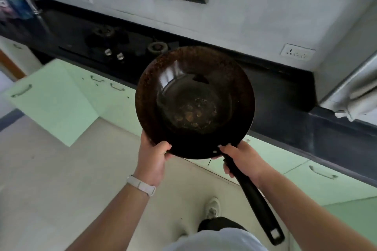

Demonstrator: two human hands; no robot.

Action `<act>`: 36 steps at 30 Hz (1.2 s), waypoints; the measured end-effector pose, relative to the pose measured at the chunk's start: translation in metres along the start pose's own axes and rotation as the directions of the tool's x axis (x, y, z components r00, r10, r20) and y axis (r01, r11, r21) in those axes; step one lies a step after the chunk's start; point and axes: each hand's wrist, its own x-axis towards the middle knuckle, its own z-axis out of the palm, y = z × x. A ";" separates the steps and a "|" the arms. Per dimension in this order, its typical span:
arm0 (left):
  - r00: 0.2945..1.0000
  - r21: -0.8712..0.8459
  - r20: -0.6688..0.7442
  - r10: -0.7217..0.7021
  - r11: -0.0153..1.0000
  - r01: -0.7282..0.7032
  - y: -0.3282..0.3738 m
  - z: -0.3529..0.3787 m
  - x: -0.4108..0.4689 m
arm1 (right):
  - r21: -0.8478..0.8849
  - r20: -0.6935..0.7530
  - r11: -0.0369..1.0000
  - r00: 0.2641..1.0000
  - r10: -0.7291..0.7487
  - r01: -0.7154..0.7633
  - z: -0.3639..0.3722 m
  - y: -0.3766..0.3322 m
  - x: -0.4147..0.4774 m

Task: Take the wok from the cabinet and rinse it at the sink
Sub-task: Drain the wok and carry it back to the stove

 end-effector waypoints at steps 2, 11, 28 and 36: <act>0.998 -0.003 -0.049 0.026 1.000 -0.026 0.008 -0.014 0.010 | -0.022 0.060 1.000 0.998 -0.003 0.004 0.015 -0.010 0.021; 0.943 0.033 -0.327 0.069 0.998 -0.061 0.045 -0.053 0.085 | -0.047 0.305 0.999 0.952 0.024 -0.010 0.070 -0.054 0.152; 0.731 0.029 -0.655 0.191 0.973 -0.228 0.126 -0.127 0.178 | -0.241 0.655 0.966 0.750 0.090 0.095 0.209 -0.158 0.318; 0.674 -0.001 -0.711 0.200 0.958 -0.286 0.170 -0.244 0.196 | -0.300 0.700 0.943 0.705 0.115 0.144 0.346 -0.187 0.337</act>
